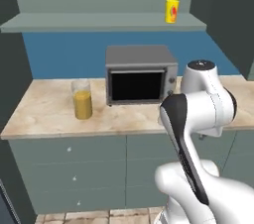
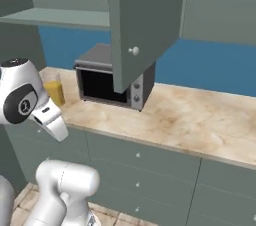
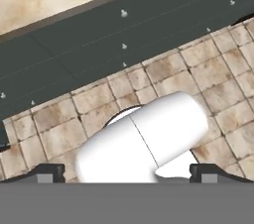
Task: There is a tray on the dining counter. Grab the cup, mug, and pitcher and place them on the tray. The pitcher may be placed next to the tray if it cannot fit the tray.
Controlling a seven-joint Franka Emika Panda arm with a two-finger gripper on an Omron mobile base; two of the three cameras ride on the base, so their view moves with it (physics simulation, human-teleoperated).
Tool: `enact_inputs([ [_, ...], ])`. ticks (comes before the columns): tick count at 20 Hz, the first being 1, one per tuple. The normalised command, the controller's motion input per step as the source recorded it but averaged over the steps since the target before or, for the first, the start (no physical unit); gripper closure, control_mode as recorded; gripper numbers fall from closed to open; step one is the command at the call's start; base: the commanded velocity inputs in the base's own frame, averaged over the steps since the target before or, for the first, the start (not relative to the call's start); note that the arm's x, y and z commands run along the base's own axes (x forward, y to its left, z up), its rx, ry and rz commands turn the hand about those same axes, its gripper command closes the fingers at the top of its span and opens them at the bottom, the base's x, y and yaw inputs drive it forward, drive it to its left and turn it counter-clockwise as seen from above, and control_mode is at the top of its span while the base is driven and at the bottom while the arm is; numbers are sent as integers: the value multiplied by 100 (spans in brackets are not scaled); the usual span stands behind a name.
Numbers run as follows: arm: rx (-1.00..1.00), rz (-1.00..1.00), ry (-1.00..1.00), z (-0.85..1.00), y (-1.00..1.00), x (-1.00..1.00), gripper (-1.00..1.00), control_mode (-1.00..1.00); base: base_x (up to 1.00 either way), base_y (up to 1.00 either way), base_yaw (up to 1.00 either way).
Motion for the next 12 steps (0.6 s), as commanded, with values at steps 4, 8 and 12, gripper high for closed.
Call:
enact_inputs([
  [4,0,0,0,0,0,0,-100,100,78,9,-15],
  [8,0,0,0,0,0,0,-100,100,89,0,-12],
  [12,0,0,0,0,0,0,-100,100,84,0,-9],
])
